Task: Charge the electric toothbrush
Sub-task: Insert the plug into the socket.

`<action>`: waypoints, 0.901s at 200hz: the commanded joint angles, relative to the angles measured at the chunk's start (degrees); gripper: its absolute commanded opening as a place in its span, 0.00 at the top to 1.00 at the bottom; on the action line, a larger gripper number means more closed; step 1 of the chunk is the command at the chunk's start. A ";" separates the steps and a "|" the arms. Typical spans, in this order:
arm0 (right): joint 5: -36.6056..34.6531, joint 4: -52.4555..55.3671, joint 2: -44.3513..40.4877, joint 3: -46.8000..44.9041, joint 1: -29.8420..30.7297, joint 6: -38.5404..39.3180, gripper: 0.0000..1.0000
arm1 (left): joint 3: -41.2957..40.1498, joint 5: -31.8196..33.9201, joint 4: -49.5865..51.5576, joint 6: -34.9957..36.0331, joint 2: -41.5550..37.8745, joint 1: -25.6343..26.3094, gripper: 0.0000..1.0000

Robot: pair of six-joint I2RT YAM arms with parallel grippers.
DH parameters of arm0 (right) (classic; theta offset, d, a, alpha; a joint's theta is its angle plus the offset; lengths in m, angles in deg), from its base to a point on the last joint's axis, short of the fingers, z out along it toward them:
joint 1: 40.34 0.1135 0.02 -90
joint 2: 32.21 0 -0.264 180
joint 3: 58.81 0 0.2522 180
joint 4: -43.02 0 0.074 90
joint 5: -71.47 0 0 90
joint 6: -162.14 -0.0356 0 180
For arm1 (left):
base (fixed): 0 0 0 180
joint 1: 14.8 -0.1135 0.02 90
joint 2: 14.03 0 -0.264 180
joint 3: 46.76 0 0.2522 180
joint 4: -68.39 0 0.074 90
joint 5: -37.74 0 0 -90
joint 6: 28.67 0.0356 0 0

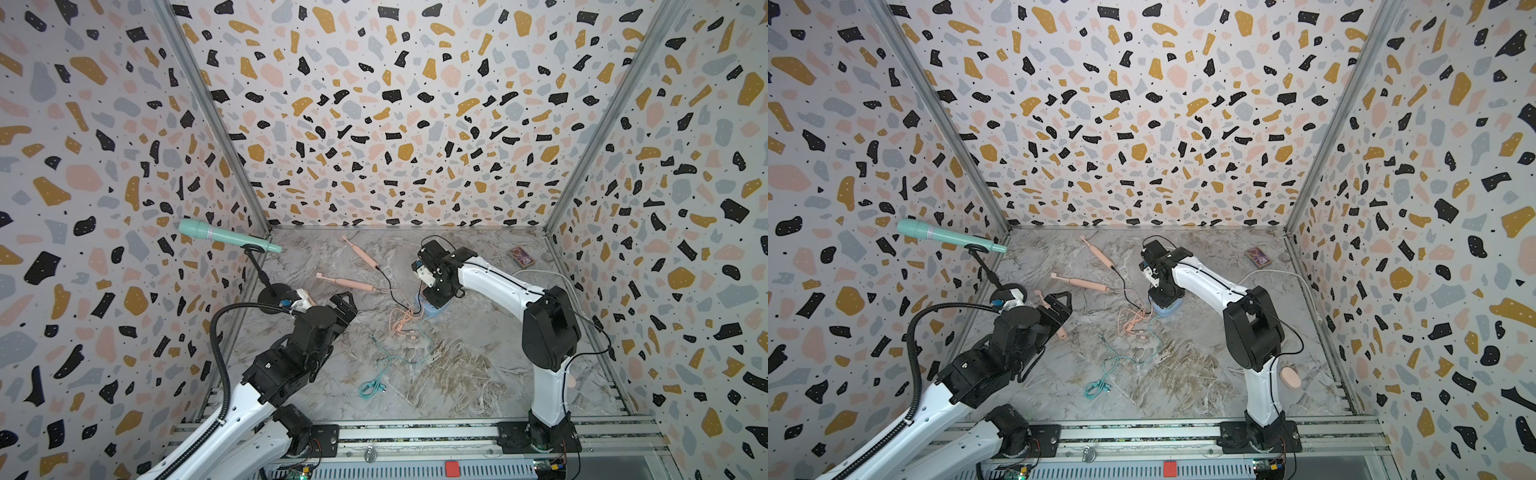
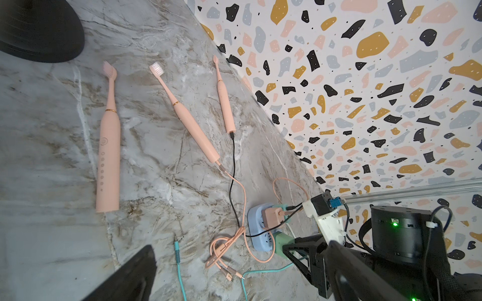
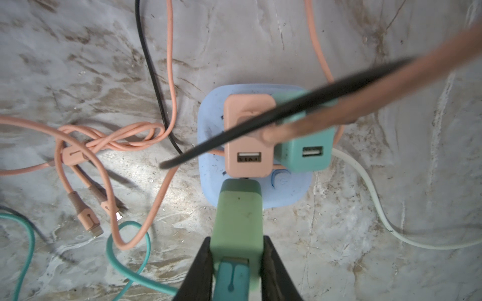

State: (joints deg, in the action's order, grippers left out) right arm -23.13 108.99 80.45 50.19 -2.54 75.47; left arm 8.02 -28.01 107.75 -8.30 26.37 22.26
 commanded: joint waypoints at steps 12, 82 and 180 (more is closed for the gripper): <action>-0.76 2.40 1.36 1.88 0.31 0.36 1.00 | -0.14 -0.47 -1.72 0.49 -0.05 -0.41 0.00; -0.09 2.81 1.95 1.99 -0.48 0.59 1.00 | -0.15 -0.67 -1.65 0.72 -0.24 -0.50 0.00; -1.54 5.19 4.39 2.43 -0.39 0.71 1.00 | 0.03 -1.72 -1.62 0.72 -0.28 -0.67 0.00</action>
State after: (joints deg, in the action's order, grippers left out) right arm -23.28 109.66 82.46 51.90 -2.85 76.10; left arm 8.02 -29.30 107.64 -8.30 26.37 21.93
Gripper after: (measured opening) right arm 0.279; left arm 0.997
